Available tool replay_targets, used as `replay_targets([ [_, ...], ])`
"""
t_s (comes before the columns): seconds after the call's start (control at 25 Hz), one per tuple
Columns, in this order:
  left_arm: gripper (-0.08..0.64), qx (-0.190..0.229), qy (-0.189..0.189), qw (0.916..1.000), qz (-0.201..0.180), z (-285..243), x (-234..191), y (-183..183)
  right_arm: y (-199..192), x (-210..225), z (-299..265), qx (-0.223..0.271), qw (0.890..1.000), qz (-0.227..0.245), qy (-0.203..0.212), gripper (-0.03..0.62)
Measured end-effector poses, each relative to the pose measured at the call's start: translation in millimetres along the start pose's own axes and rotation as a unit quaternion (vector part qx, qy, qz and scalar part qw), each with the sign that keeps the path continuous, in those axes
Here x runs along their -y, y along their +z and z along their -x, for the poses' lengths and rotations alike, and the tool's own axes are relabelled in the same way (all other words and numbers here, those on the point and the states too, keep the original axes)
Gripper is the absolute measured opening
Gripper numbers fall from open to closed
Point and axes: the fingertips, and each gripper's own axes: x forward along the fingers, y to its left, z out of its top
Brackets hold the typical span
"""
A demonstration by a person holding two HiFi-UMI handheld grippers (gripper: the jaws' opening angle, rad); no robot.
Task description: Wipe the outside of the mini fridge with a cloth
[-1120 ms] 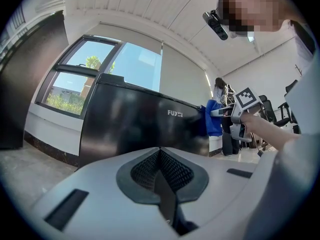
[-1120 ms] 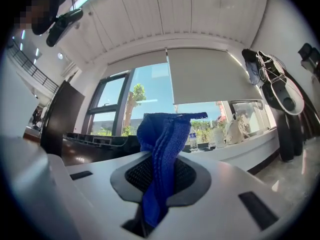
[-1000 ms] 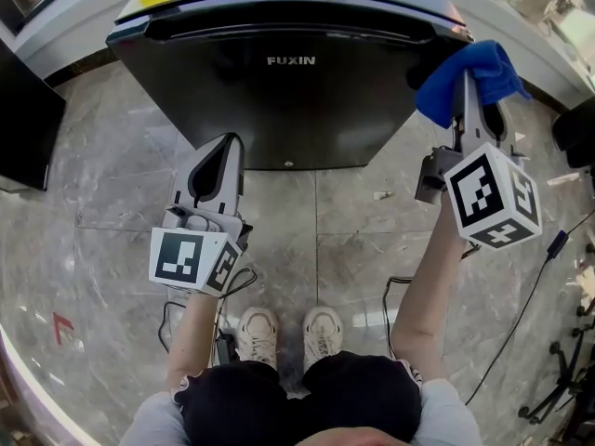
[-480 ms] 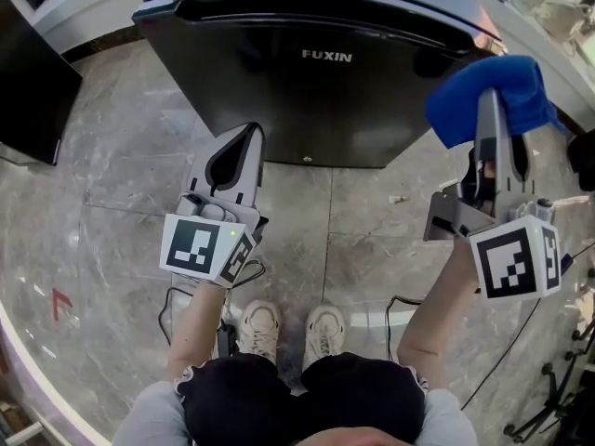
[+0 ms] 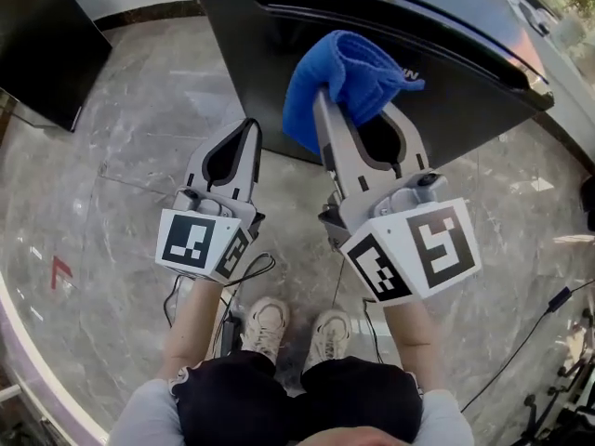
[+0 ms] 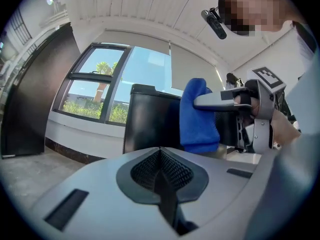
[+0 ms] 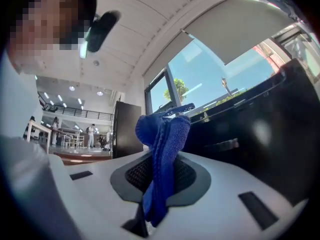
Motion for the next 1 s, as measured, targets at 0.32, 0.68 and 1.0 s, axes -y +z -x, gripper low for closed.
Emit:
replay_targets([
  [0.32, 0.005, -0.004, 0.022, 0.9997, -0.004, 15, -41, -29, -46, -49, -81, -0.006, 0.995, 0.104, -0.008, 0.075],
  [0.68, 0.005, -0.011, 0.037, 0.9993, 0.001, 19, -68, -40, -60, -52, -121, 0.010, 0.990, 0.129, -0.058, 0.075],
  [1.0, 0.005, -0.007, 0.020, 0.9997, 0.009, 15, -55, -40, -49, -34, -95, 0.025, 0.990, 0.095, -0.098, 0.075],
])
